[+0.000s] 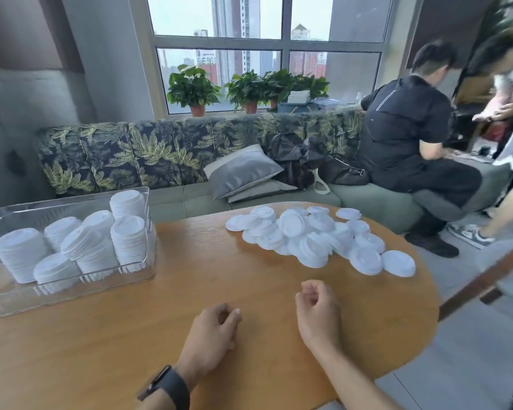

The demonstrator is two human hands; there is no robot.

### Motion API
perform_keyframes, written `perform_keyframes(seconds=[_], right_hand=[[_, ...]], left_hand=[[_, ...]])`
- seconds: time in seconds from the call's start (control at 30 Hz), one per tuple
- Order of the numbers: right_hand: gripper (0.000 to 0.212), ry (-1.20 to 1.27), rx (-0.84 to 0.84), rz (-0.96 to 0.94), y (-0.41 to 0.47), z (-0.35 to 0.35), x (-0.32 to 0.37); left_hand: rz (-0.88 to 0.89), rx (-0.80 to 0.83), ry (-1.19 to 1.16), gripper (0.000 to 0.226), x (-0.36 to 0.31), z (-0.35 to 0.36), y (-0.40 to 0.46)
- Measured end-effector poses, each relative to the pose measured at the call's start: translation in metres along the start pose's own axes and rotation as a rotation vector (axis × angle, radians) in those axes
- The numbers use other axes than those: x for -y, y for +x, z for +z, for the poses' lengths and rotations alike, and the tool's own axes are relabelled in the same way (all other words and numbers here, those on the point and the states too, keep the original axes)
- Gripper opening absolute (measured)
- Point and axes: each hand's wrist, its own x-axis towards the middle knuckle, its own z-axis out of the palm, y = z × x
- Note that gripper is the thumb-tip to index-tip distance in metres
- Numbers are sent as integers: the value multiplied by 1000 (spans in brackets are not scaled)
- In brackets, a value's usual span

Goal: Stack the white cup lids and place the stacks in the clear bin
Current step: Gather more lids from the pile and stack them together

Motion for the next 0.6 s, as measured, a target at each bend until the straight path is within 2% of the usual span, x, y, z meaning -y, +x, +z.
perform_keyframes(seconds=[0.47,0.6], right_hand=[[40,-5,-220,-19,70,-8,-26],[54,-46,-267,-18,90,-6,-27]], left_hand=[[58,-38,-109,27,-50,84,64],[115,-80,-85,26,-61,104,88]])
